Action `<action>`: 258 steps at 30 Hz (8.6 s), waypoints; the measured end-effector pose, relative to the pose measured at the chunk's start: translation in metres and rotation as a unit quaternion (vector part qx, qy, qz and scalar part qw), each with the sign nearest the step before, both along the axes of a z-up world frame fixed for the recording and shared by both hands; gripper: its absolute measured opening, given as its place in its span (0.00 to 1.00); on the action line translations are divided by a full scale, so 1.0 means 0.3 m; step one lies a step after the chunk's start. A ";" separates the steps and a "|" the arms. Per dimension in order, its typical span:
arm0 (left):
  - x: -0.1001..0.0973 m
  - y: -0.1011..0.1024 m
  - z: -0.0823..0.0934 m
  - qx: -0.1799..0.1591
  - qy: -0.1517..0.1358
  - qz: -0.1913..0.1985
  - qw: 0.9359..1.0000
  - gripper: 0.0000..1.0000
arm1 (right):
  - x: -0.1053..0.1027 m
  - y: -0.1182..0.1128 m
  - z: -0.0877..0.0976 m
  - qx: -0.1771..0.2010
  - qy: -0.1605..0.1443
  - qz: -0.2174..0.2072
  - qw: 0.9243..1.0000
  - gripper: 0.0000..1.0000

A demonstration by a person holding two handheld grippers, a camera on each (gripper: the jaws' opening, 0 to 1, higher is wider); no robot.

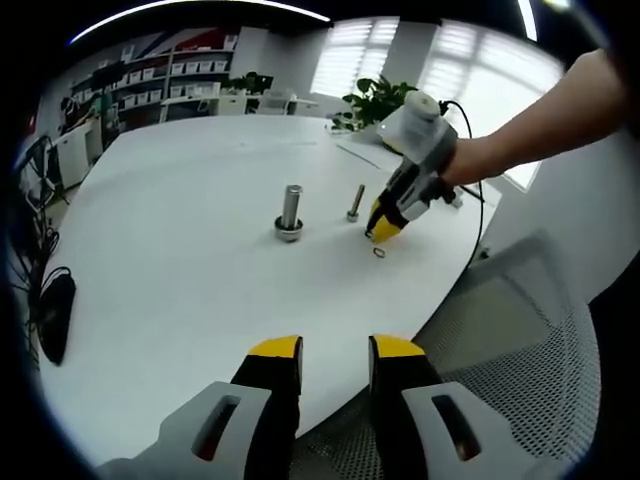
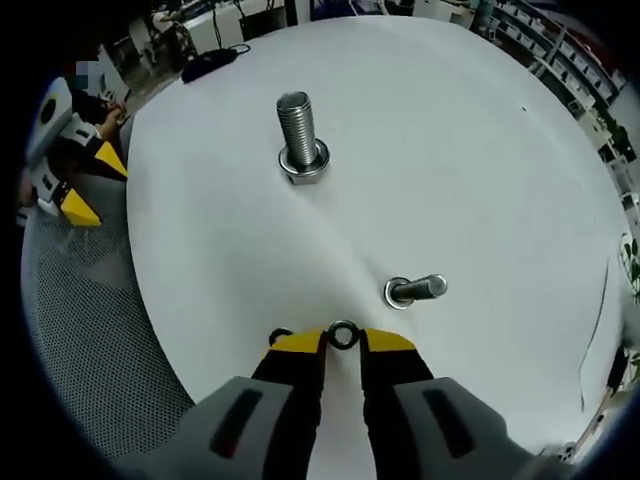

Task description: Place the washer onto the threaded stud by aligning its center hole with the stud, sliding it down to the base, and recovering from edge contact or off-axis alignment until the washer reaches the visible bottom stop.

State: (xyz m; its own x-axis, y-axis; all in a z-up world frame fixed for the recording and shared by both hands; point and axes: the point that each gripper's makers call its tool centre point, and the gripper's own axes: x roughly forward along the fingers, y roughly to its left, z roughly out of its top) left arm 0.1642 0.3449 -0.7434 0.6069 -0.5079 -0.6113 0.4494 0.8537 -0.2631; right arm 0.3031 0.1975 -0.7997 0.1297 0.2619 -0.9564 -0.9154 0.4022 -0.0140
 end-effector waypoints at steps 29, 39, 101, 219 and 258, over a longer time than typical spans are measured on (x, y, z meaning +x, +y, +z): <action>-0.002 0.003 -0.007 0.007 0.004 0.000 1.000 0.24 | -0.005 -0.007 -0.003 -0.061 0.000 0.004 0.998 0.15; -0.003 0.004 -0.007 0.007 0.005 0.002 1.000 0.24 | -0.009 -0.019 -0.005 -0.054 0.009 -0.009 0.998 0.14; -0.003 0.011 -0.010 0.007 0.009 0.007 1.000 0.25 | 0.165 0.047 0.259 -0.002 -0.043 0.050 0.998 0.14; -0.001 0.010 -0.012 0.008 0.010 0.009 1.000 0.25 | 0.145 0.006 0.050 -0.046 0.005 0.069 0.997 0.22; -0.004 0.003 -0.010 0.001 0.009 0.002 1.000 0.25 | -0.031 -0.057 0.071 -0.028 -0.002 0.044 0.999 0.35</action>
State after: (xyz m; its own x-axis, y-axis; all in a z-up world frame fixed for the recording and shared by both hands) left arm 0.1628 0.3457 -0.7464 0.5977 -0.5048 -0.6229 0.4415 0.8557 -0.2698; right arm 0.2937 0.1806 -0.7783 0.1120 0.2185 -0.9694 -0.9473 0.3181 -0.0377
